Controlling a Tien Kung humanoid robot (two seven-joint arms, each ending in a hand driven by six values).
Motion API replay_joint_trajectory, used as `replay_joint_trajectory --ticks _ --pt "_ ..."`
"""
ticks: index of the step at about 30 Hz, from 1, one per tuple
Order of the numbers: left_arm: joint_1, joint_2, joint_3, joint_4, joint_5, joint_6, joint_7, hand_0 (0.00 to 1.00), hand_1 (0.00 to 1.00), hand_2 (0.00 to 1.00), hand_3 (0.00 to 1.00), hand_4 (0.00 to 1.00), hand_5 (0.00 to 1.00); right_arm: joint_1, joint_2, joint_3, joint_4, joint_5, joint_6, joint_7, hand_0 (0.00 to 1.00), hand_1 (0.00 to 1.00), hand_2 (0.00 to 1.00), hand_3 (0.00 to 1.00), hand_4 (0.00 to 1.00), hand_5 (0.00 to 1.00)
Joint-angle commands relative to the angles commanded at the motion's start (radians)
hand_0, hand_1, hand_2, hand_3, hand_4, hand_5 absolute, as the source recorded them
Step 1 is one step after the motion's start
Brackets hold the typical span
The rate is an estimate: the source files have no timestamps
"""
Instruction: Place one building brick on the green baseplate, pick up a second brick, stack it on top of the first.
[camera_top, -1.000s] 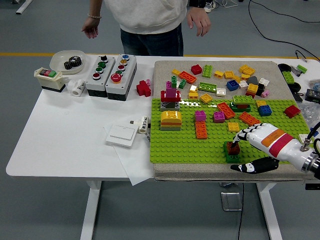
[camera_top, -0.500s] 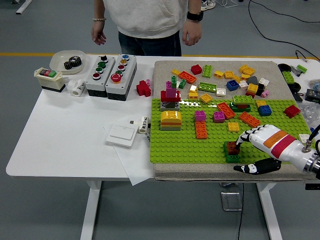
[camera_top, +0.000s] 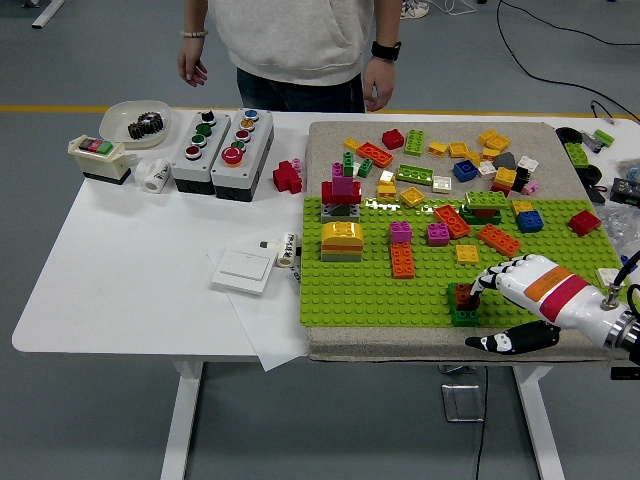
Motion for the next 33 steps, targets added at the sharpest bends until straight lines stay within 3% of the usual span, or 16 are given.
replay_joint_trajectory --ticks 33 --pt "0.004 0.0 -0.005 0.0 0.013 0.001 0.004 0.774 0.76 0.756 0.596 0.661 0.684 -0.004 0.006 -0.014 -0.012 0.004 0.005 -0.002 0.587 0.611 0.679 0.604 0.904 0.785"
